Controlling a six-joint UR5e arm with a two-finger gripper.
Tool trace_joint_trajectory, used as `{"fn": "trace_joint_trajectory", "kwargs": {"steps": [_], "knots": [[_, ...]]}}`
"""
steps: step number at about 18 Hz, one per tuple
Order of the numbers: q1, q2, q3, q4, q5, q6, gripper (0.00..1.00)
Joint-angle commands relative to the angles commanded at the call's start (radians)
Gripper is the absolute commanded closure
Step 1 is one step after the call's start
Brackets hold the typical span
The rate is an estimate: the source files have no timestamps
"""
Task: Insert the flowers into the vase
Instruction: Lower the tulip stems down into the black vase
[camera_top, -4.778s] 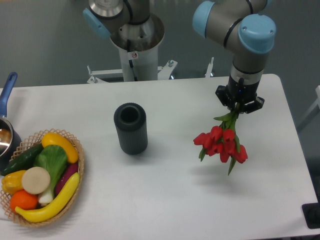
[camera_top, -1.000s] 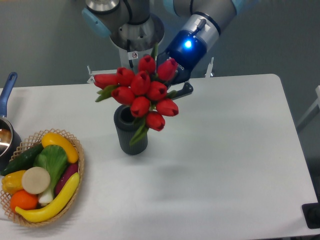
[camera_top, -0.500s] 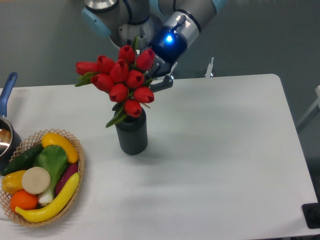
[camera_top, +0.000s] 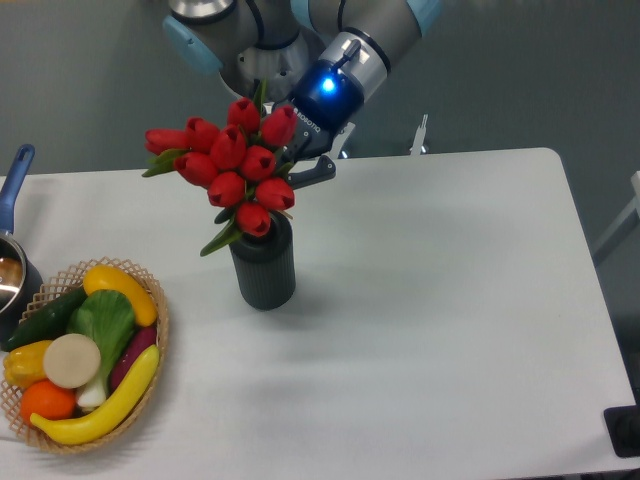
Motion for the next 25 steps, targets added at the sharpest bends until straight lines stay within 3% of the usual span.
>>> {"fn": "trace_joint_trajectory", "kwargs": {"steps": [25], "knots": [[-0.014, -0.055, -0.135, 0.006, 0.009, 0.221, 0.96]]}}
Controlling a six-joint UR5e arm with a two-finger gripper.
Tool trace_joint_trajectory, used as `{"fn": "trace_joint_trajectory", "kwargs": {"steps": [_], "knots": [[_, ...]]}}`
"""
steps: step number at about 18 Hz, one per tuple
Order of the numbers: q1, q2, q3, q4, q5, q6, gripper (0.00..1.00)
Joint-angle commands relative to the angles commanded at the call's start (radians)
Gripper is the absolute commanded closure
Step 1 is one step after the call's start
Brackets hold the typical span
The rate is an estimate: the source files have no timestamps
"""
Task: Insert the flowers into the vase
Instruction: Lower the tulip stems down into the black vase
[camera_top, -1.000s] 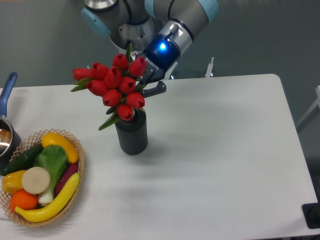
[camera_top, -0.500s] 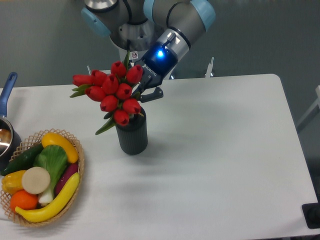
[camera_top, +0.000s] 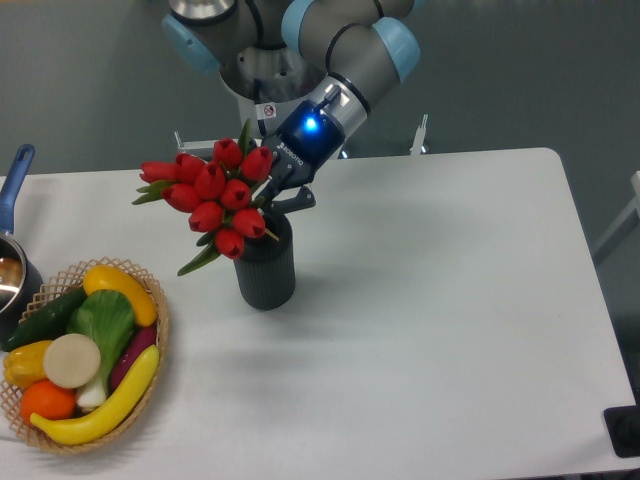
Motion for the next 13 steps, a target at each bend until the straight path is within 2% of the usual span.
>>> {"fn": "trace_joint_trajectory", "kwargs": {"steps": [7, 13], "knots": [[0.0, -0.028, -0.003, 0.005, 0.005, 0.052, 0.9], [0.008, -0.026, -0.017, 0.005, 0.008, 0.06, 0.84]]}}
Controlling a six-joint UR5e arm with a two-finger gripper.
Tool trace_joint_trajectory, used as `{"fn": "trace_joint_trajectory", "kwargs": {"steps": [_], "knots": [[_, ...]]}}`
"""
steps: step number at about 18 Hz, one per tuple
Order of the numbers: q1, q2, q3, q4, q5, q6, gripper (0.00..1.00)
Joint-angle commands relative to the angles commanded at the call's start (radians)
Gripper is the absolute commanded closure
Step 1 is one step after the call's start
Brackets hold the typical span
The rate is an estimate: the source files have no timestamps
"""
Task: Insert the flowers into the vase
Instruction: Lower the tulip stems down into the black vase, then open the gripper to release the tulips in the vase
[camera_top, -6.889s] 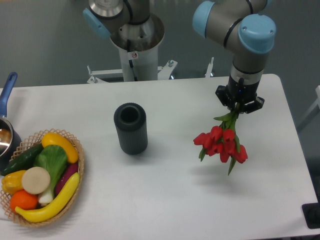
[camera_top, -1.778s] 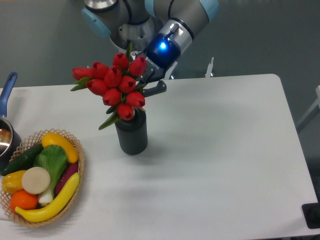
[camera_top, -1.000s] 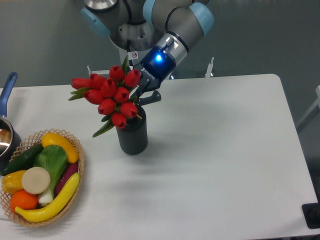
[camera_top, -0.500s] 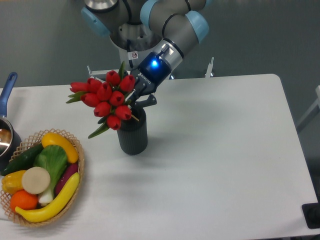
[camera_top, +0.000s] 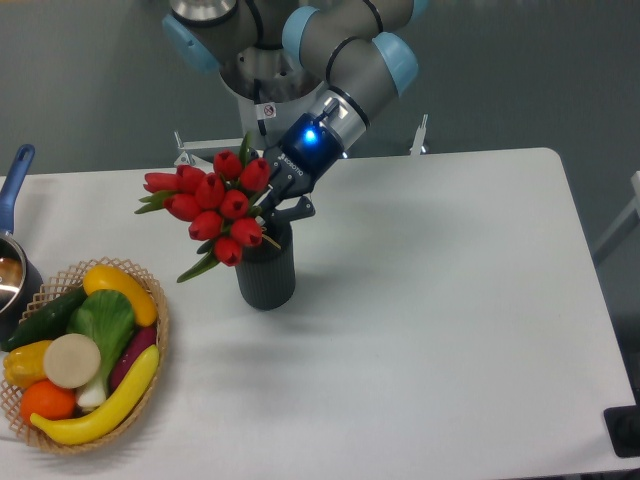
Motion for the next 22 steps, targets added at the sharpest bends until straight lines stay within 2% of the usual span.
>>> {"fn": "trace_joint_trajectory", "kwargs": {"steps": [10, 13, 15, 20, 22], "knots": [[0.02, -0.003, -0.006, -0.002, 0.037, 0.02, 0.76], [0.037, -0.002, -0.012, -0.002, 0.037, 0.02, 0.65], [0.044, -0.002, -0.017, -0.002, 0.037, 0.018, 0.5], [0.058, 0.0, -0.025, -0.002, 0.037, 0.018, 0.37], [0.066, 0.002, -0.026, -0.002, 0.037, 0.018, 0.27]]}}
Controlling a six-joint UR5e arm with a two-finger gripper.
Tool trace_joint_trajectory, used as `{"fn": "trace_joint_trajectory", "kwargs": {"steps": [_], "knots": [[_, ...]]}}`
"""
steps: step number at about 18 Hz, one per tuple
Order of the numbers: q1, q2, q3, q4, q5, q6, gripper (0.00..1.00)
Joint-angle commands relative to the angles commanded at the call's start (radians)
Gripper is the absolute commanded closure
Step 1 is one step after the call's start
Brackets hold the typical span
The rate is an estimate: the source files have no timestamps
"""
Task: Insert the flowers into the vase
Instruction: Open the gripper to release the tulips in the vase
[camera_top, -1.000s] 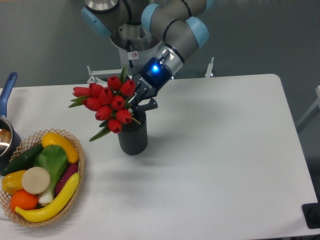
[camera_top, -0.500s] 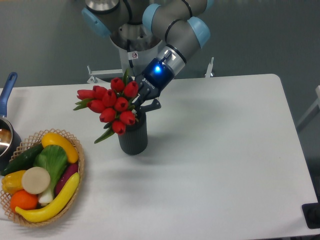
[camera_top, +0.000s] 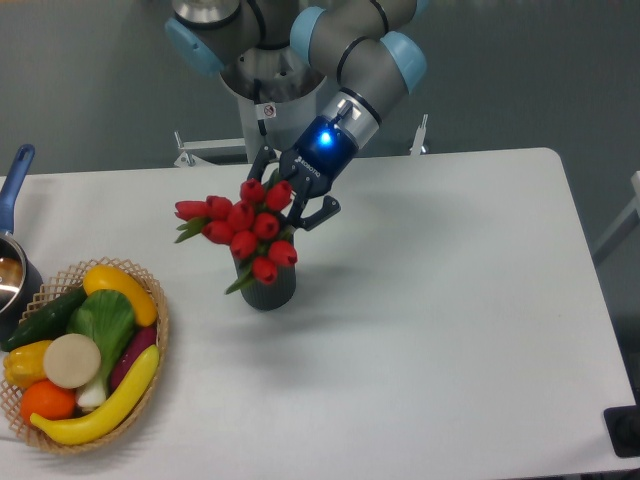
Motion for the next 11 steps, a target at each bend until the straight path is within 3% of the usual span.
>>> {"fn": "trace_joint_trajectory", "kwargs": {"steps": [2, 3, 11], "knots": [[0.008, 0.003, -0.002, 0.0, 0.0, 0.0, 0.14], [0.011, 0.005, -0.003, 0.0, 0.002, -0.002, 0.03], [0.1, 0.044, -0.009, -0.002, 0.0, -0.002, 0.0]]}}
